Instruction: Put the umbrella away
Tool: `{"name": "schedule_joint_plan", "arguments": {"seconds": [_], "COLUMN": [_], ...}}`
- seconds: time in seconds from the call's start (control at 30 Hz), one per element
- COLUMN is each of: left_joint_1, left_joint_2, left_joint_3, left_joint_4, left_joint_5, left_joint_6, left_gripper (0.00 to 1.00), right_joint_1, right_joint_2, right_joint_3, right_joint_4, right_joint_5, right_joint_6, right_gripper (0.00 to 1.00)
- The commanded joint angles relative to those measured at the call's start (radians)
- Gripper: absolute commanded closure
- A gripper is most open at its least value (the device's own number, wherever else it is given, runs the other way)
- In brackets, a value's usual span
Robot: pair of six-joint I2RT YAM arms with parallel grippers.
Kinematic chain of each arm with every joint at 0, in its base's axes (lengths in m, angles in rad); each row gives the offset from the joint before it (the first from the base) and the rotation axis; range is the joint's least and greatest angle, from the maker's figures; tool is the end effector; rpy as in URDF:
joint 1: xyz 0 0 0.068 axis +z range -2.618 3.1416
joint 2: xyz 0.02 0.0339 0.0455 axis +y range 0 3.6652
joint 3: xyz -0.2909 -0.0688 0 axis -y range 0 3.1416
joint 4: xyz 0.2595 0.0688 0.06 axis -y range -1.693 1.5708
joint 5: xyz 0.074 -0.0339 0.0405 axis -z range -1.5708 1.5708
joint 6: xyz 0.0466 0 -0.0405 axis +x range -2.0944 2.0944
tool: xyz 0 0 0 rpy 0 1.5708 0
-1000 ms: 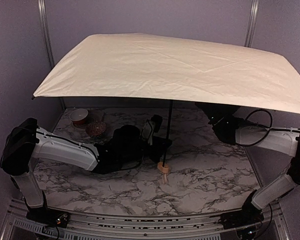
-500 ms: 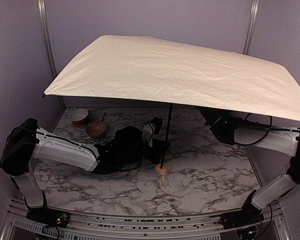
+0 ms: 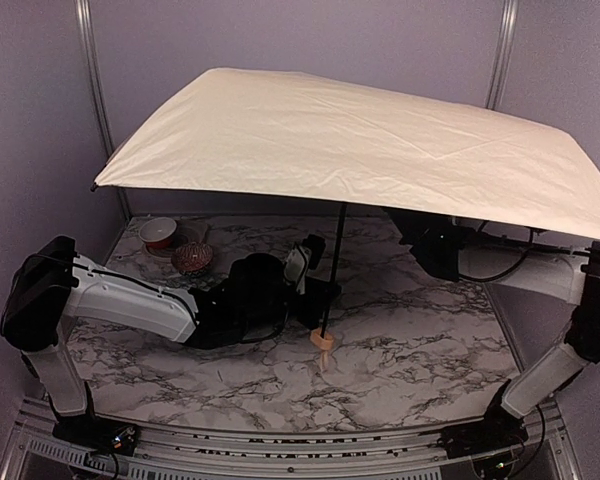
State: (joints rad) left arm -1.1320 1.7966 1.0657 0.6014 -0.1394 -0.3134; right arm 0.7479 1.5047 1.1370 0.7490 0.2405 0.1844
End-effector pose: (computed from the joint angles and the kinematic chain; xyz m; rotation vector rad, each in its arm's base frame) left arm 0.1918 -0.3933 0.2529 0.6119 1.6864 -0.9464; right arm 0.2826 0.2470 0.4109 -0.1287 1.2212 0.6727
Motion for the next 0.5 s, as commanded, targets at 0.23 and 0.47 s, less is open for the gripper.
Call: {"name": "schedule_joint_plan", "arguments": {"seconds": [0.23,0.47], "left_joint_1": [-0.006,-0.006], "left_joint_2": [-0.004,-0.002], "left_joint_3": [0.039,0.042], "left_joint_4": [0.078,0.080], "left_joint_5": [0.004,0.009], "left_joint_6": [0.019,0.022], "left_gripper": [1.00,1.00], "right_joint_1": [-0.002,-0.002], "right_joint_2": [0.023,0.022], "right_joint_3": [0.048,0.026], "right_joint_4": [0.076,0.135], "right_joint_5": [0.042,0.050], "right_joint_6": [-0.071,-0.086], "right_gripper": [0.61,0.67]}}
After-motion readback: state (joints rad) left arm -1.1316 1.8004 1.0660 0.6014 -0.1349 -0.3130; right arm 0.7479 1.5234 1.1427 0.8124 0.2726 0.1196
